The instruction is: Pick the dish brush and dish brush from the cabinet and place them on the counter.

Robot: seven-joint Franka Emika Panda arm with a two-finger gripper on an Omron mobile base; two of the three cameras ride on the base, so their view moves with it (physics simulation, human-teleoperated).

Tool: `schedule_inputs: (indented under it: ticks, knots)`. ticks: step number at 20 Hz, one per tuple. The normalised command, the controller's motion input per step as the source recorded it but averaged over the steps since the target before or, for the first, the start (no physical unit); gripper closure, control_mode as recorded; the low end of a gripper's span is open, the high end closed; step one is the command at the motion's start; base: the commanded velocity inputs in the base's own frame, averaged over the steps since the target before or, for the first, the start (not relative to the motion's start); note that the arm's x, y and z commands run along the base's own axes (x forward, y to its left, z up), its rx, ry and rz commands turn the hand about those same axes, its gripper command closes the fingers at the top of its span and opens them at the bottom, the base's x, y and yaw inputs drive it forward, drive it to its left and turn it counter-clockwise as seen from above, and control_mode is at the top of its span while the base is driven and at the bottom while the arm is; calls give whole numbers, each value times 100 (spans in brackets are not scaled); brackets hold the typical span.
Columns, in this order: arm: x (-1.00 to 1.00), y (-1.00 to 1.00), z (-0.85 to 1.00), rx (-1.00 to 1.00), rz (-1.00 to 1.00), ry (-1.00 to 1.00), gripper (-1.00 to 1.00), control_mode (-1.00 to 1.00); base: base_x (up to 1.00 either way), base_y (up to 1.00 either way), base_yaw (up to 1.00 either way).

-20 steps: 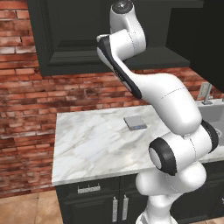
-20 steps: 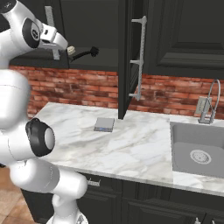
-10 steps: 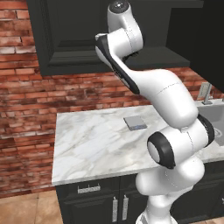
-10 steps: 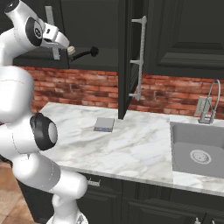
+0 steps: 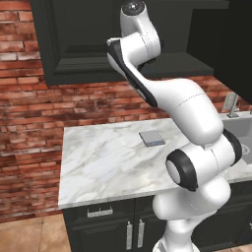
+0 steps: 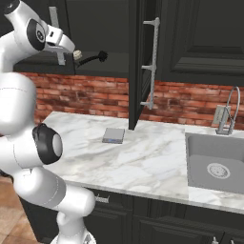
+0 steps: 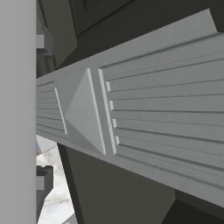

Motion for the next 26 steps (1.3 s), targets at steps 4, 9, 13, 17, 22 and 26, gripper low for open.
schedule_inputs:
  ticks: [4,9,13,17,22,26]
  knots:
    - [0,0,0,0,0,0,100,-100,0,0,0]
    - [0,0,0,0,0,0,100,-100,0,0,0]
    - [0,0,0,0,0,-1,100,-100,0,0,0]
    - [-7,2,0,0,0,-3,100,-100,0,0,0]
    - [-18,7,0,-2,0,-4,100,-100,0,0,0]
    - [-19,12,1,-4,0,-4,100,-100,0,0,0]
